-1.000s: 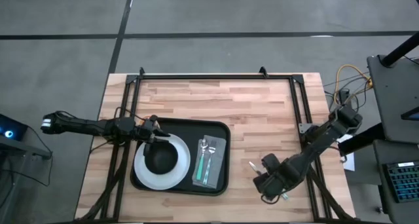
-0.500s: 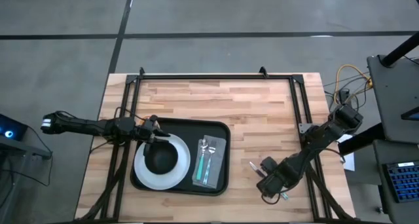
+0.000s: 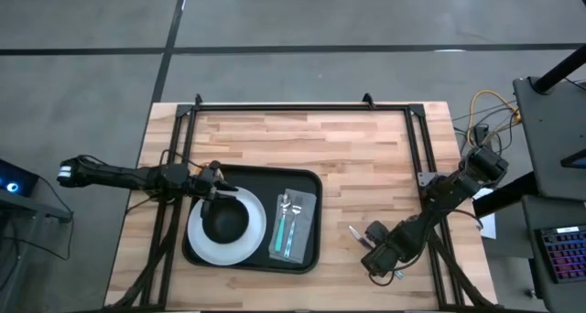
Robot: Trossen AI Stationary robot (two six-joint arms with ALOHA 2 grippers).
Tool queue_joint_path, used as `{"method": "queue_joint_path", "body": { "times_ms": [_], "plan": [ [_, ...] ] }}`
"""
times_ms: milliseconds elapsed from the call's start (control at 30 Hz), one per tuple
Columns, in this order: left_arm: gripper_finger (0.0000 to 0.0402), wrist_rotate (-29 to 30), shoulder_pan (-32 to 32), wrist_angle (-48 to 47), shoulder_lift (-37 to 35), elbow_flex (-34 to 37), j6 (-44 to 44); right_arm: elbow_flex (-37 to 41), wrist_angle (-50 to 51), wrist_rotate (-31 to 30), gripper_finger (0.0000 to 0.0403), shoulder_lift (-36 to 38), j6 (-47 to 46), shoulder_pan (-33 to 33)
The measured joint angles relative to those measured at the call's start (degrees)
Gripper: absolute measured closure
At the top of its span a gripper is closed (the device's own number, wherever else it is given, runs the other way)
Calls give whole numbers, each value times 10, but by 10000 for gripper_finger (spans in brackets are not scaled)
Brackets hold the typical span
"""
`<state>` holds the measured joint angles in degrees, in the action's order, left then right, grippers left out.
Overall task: Set up tray
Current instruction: Put the white knife on the gray napkin
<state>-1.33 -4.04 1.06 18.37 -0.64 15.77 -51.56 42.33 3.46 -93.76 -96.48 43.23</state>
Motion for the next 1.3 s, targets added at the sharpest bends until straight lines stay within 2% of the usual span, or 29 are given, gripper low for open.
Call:
{"method": "queue_joint_path", "body": {
  "times_ms": [500,833,1300],
  "plan": [
    [287,0,0,0,0,0,0,15,-44,6,303,-44,7,0],
    [287,0,0,0,0,0,0,16,-54,10,381,-43,-7,0],
    [287,0,0,0,0,0,0,-7,-48,10,388,-31,-106,0]
  ]
}}
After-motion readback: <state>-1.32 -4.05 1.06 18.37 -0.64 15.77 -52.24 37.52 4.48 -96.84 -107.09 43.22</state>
